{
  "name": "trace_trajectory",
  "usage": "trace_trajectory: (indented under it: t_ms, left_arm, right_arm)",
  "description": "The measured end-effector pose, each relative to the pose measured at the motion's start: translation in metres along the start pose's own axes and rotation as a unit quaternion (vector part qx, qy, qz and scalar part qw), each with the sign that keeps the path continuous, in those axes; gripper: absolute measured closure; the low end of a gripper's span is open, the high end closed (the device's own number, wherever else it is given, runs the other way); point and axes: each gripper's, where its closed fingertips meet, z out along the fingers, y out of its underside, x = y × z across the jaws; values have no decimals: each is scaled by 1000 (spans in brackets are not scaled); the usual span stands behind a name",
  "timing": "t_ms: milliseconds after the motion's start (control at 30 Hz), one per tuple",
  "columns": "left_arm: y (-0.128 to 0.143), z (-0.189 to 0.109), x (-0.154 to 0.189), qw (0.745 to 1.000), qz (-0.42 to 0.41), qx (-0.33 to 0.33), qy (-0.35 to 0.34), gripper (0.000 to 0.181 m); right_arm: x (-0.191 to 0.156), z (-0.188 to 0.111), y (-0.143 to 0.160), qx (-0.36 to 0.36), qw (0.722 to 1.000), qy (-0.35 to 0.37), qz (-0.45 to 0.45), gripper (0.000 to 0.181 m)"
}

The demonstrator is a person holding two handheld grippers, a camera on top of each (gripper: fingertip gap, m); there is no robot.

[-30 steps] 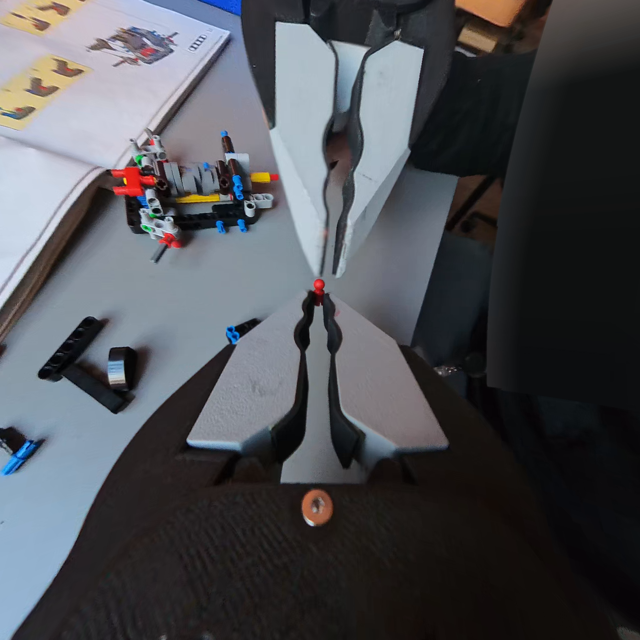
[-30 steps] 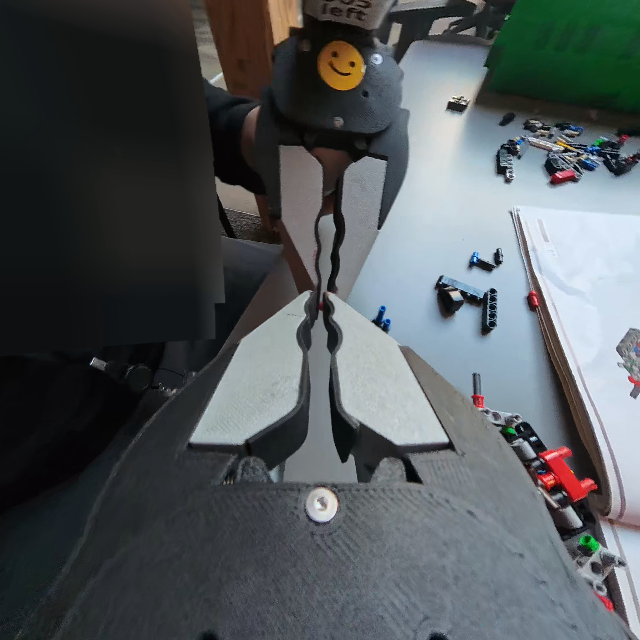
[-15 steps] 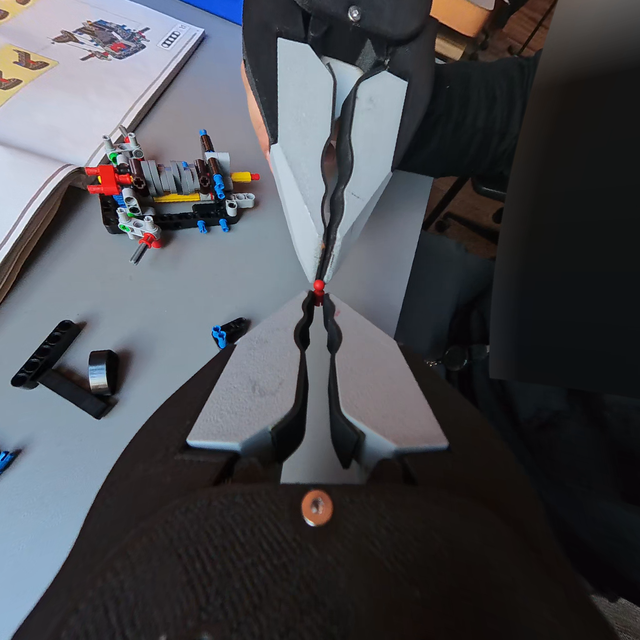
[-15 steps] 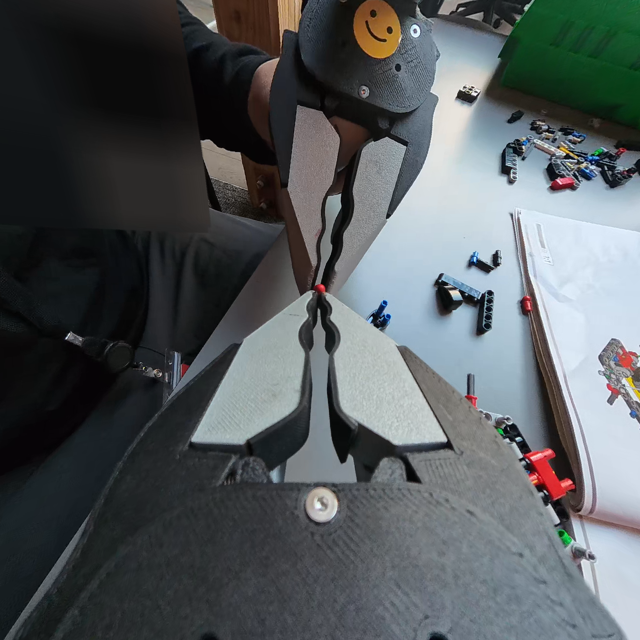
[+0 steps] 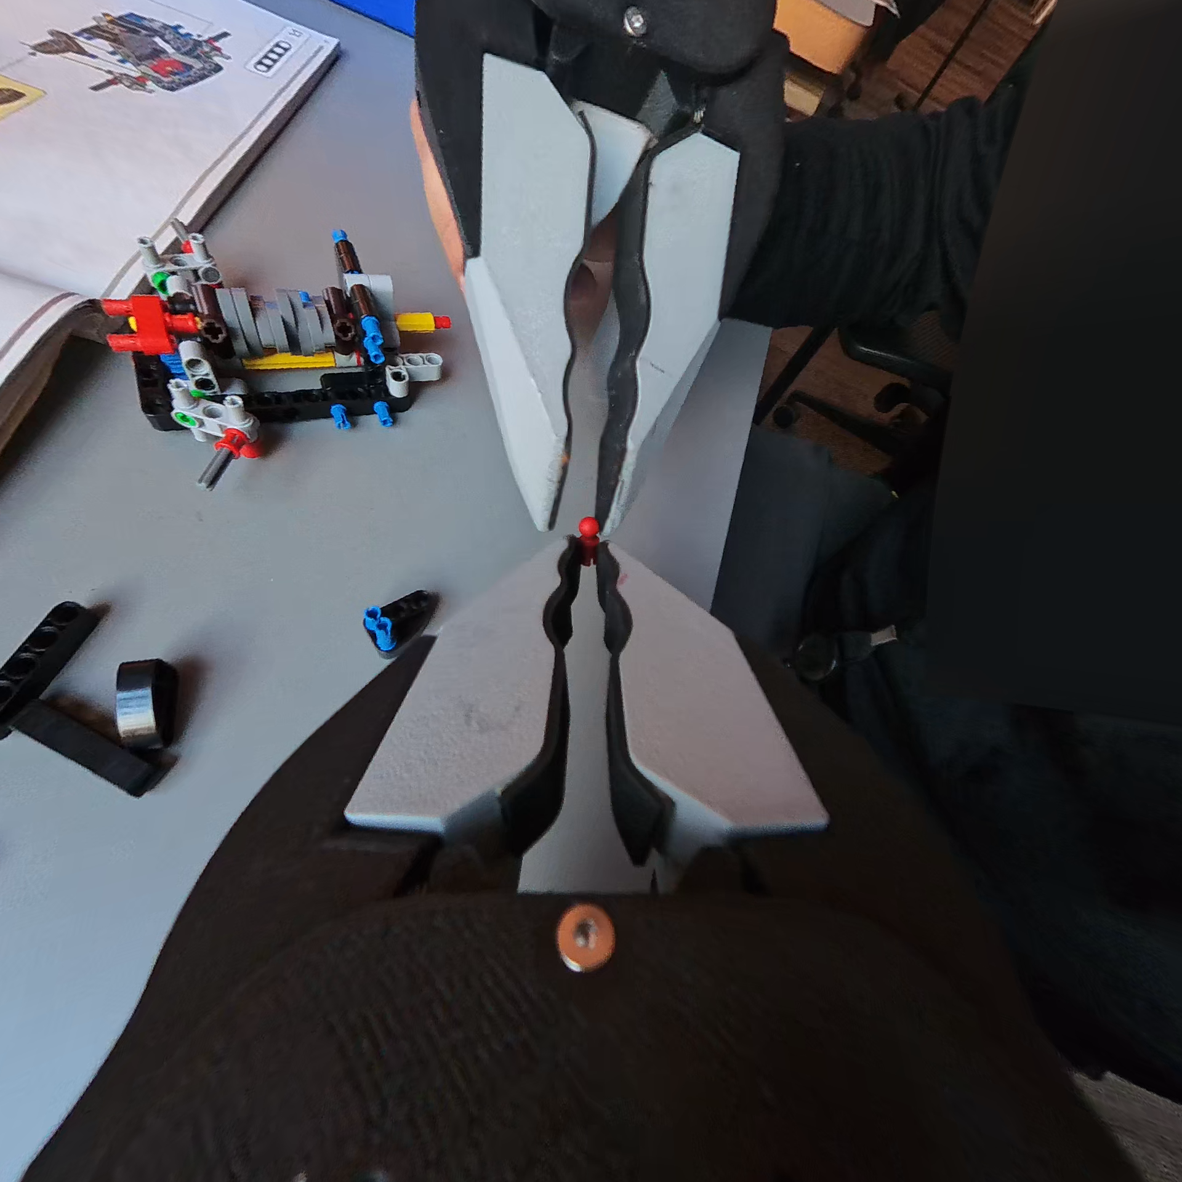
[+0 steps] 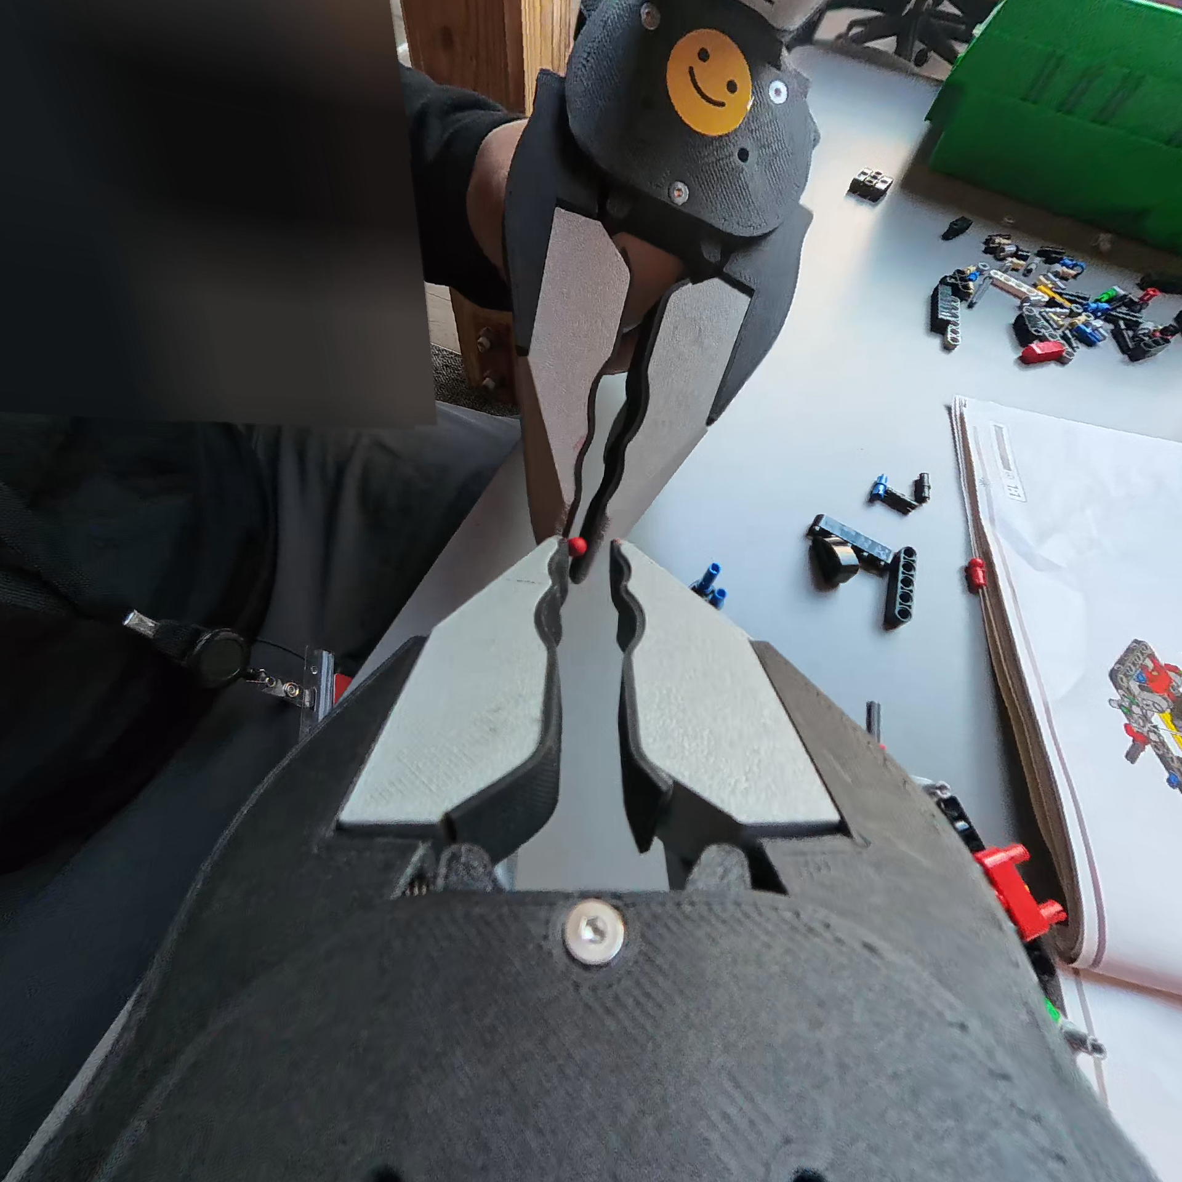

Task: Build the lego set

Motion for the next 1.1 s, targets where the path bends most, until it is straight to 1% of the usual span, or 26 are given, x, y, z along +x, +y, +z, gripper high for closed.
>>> trace_trajectory:
  t_ms: [67,300,400,500,600,633,667,733,833,933,1000,1067,1100]
  left_arm:
    - [2,2,0,1000,2,-5,1,179]
    - [4,3,2,1000,-3,-8,13,179]
    - [6,3,0,1000,-14,-12,12,179]
    - [6,-11,-13,1000,-3,-12,-29,170]
    - [20,-28,-41,992,28,-59,-108,160]
    - [25,-31,-51,988,38,-76,-129,159]
    - [29,-31,-57,986,47,-87,-137,159]
    - [34,-25,-65,985,54,-101,-129,158]
    - [30,-15,-66,987,75,-101,-101,157]
    - [27,-9,-65,987,91,-105,-86,160]
    - [30,-5,-64,986,91,-112,-77,162]
    - [35,-1,-62,987,87,-116,-74,167]
    - [34,1,-61,988,84,-108,-72,167]
  right_arm:
    - [-5,1,2,-6,1000,-13,-5,179]
    - [-7,3,3,-13,1000,-8,-25,179]
    - [-4,5,5,-25,1000,2,-18,179]
    - [12,3,7,-29,999,35,30,179]
    - [28,1,16,-32,991,40,120,179]
    - [33,1,20,-35,988,43,144,179]
    - [37,2,22,-39,985,46,162,179]
    - [41,4,23,-38,980,53,189,179]
    - [47,6,25,-49,973,67,213,180]
    - [52,9,30,-71,970,81,220,180]
    - [51,14,34,-87,968,78,224,179]
    - [50,18,39,-105,966,79,221,179]
    - [50,19,42,-116,966,83,216,179]
